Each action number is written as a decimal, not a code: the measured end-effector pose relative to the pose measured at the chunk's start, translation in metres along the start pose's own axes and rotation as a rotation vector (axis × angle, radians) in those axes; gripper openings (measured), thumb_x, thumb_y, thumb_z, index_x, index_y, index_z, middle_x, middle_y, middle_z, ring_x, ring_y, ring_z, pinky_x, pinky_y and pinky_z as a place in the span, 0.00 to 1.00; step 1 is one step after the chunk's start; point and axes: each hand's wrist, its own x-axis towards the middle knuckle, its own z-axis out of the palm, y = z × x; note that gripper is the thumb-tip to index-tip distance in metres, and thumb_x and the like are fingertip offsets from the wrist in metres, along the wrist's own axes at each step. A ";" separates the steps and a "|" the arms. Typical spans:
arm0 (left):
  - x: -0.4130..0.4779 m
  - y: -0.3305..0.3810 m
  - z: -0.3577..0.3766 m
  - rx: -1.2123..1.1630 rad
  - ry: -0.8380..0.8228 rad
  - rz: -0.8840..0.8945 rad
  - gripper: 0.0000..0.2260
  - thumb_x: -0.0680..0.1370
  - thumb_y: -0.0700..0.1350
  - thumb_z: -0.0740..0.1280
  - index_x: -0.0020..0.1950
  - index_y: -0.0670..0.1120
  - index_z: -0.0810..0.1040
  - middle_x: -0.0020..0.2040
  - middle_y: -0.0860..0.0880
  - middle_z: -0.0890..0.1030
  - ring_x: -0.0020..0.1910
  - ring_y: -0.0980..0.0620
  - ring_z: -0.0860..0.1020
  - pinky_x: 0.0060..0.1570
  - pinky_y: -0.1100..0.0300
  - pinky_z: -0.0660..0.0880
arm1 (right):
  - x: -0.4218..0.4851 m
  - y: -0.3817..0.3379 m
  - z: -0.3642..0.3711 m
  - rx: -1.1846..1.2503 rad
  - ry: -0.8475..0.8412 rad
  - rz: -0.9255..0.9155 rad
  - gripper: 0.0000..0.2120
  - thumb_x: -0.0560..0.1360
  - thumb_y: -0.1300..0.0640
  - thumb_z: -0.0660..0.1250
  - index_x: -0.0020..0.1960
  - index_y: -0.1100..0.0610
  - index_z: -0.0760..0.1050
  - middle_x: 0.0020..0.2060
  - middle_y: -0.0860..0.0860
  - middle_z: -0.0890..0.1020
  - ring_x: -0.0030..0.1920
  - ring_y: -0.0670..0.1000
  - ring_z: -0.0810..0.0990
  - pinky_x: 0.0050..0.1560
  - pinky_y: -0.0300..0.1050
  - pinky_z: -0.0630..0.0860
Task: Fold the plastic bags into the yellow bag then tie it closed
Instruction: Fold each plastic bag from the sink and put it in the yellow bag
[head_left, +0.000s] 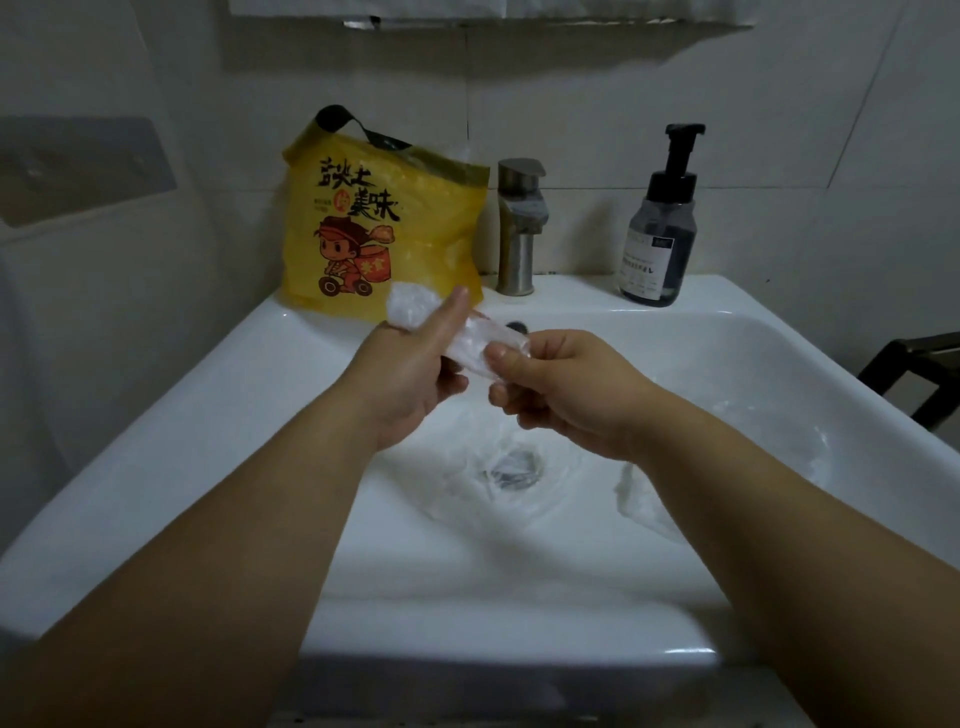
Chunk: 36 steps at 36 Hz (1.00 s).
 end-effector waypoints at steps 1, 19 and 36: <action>0.000 -0.001 -0.002 0.030 0.024 0.011 0.11 0.79 0.51 0.65 0.44 0.45 0.77 0.34 0.51 0.80 0.35 0.55 0.77 0.34 0.64 0.74 | 0.000 0.000 -0.002 -0.009 -0.005 0.008 0.09 0.78 0.56 0.64 0.41 0.59 0.75 0.30 0.51 0.80 0.31 0.46 0.75 0.34 0.37 0.72; -0.006 0.007 -0.010 0.013 -0.118 0.041 0.07 0.82 0.41 0.60 0.51 0.41 0.77 0.33 0.48 0.83 0.33 0.58 0.81 0.34 0.67 0.78 | -0.003 -0.008 -0.026 0.294 0.009 0.002 0.09 0.77 0.66 0.62 0.53 0.59 0.79 0.29 0.54 0.78 0.30 0.47 0.74 0.30 0.36 0.74; -0.011 0.018 -0.018 -0.226 -0.232 -0.114 0.19 0.76 0.32 0.54 0.38 0.39 0.84 0.35 0.39 0.82 0.31 0.49 0.83 0.32 0.64 0.80 | -0.005 -0.012 -0.030 0.313 -0.050 -0.092 0.14 0.72 0.70 0.61 0.33 0.61 0.81 0.24 0.53 0.74 0.28 0.49 0.73 0.31 0.40 0.74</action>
